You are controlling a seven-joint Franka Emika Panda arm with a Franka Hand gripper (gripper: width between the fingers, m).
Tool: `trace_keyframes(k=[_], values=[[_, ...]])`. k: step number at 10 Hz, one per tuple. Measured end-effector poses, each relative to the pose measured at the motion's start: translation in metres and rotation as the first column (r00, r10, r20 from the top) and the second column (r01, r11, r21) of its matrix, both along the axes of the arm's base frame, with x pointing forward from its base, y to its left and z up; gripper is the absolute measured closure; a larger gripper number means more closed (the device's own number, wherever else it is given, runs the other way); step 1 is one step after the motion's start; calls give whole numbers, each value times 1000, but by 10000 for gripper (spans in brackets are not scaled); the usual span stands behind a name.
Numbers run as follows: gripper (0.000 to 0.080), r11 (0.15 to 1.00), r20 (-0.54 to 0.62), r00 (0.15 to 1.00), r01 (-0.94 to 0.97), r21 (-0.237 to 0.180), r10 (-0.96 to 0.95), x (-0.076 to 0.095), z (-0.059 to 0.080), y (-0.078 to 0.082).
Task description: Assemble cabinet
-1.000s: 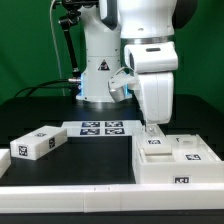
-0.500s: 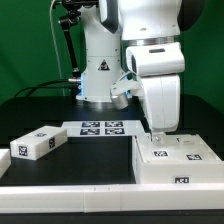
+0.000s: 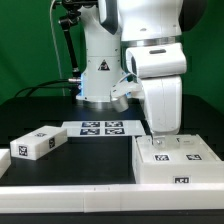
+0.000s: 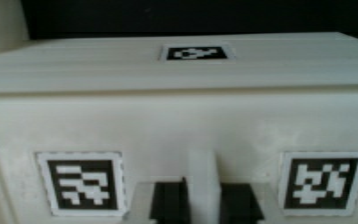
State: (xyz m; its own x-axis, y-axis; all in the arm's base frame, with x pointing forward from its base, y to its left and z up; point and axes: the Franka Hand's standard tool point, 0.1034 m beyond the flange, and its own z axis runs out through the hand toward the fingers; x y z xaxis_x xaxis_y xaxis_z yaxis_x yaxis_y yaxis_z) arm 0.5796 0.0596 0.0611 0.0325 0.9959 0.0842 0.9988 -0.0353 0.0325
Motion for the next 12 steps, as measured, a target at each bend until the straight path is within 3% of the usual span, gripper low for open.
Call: trace_keyframes(k=[1, 2, 4, 5, 6, 7, 8, 9, 11, 12], values=[[729, 1000, 1, 1000, -10, -2, 10, -1, 0, 0], [661, 1000, 1, 1000, -12, -3, 12, -2, 1, -1], [336, 1000, 0, 1000, -12, -12, 12, -10, 7, -4], [336, 1000, 18, 1000, -11, -19, 11, -15, 15, -8], [147, 1000, 52, 999, 0, -28, 1, -23, 27, -14], [147, 998, 86, 995, 63, -28, -60, -36, 36, -19], [32, 988, 99, 984, 153, -21, -150, -53, 41, -20], [6, 970, 109, 965, 242, -7, -239, -70, 43, -17], [2, 930, 155, 917, 363, 53, -367, -94, 44, -3], [2, 936, 145, 925, 349, 44, -352, -100, 40, -4]])
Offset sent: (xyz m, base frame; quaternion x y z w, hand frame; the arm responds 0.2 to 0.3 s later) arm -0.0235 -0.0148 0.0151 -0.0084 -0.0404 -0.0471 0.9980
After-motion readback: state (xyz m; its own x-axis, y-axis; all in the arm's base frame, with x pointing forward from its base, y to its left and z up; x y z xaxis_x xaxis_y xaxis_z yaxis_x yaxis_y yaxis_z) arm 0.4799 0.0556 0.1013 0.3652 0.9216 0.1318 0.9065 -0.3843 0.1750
